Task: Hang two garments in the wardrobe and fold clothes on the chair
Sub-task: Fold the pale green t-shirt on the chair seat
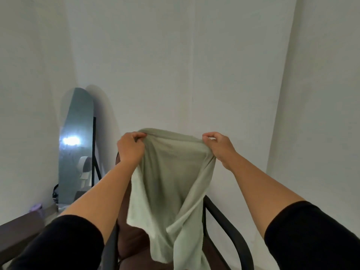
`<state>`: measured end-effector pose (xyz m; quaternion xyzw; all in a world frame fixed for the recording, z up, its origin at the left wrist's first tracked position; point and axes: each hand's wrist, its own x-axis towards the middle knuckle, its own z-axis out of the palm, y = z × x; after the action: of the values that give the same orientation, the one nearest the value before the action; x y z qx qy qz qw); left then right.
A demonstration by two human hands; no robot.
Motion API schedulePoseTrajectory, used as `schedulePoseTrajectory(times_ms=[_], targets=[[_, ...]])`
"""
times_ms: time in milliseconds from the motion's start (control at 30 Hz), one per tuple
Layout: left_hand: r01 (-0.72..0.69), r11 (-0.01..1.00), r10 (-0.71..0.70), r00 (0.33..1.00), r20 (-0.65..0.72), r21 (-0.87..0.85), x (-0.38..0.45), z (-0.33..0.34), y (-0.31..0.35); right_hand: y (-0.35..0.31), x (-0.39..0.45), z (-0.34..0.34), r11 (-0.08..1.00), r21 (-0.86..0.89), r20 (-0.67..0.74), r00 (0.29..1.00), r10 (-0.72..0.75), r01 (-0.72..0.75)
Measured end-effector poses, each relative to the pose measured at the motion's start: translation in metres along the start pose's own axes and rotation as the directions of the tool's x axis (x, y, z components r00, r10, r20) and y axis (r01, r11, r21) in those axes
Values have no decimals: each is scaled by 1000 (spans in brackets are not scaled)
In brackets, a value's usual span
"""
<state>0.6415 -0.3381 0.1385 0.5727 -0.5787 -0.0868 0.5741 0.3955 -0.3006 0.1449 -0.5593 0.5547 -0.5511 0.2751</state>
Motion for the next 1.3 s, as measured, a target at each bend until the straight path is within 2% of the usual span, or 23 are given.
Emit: schedulePoseTrajectory(times_ms=[133,200,300,400,467,567,633,700,800,900,1033,1167,1200,1233,1300], targets=[[-4,1000,5,1000,-23,26,11,-3,13,16,-9,-3,999,-31,268,964,-5,14],[-28,998,28,1000,10,52,13,-2,17,23,-10,-5,995,-103,319,947,27,6],[-64,992,54,994,95,112,15,-5,14,33,-5,-9,981,-195,259,965,53,-1],[-52,987,23,982,190,154,15,-6,12,40,1,-9,962,-271,136,989,61,-22],[-23,986,-19,969,248,168,16,-6,13,37,2,-4,961,-274,105,993,48,-18],[180,984,-176,932,316,18,19,-5,15,18,-2,9,986,-166,57,998,-21,31],[324,936,-260,900,350,-138,17,-4,19,6,-5,19,995,-54,46,996,-77,80],[405,873,-294,882,368,-273,15,-3,26,-4,-11,27,990,-24,63,989,-136,138],[445,822,-288,863,415,-356,10,3,36,-15,-19,43,968,-87,69,970,-231,236],[451,805,-243,843,479,-386,4,10,46,-19,-27,56,954,-179,134,967,-218,240],[508,741,-266,823,503,-439,-4,10,55,-12,-36,59,916,-246,245,935,-258,318],[535,701,-228,795,563,-471,-13,11,61,-4,-39,59,852,-373,167,930,-329,368],[533,710,-219,788,575,-460,-16,12,62,-2,-38,59,845,-387,134,929,-345,369],[500,762,-210,792,574,-412,-19,13,64,-1,-39,58,842,-395,115,930,-350,366],[335,934,-223,819,529,-125,-23,15,61,0,-40,54,845,-393,119,932,-343,361]])
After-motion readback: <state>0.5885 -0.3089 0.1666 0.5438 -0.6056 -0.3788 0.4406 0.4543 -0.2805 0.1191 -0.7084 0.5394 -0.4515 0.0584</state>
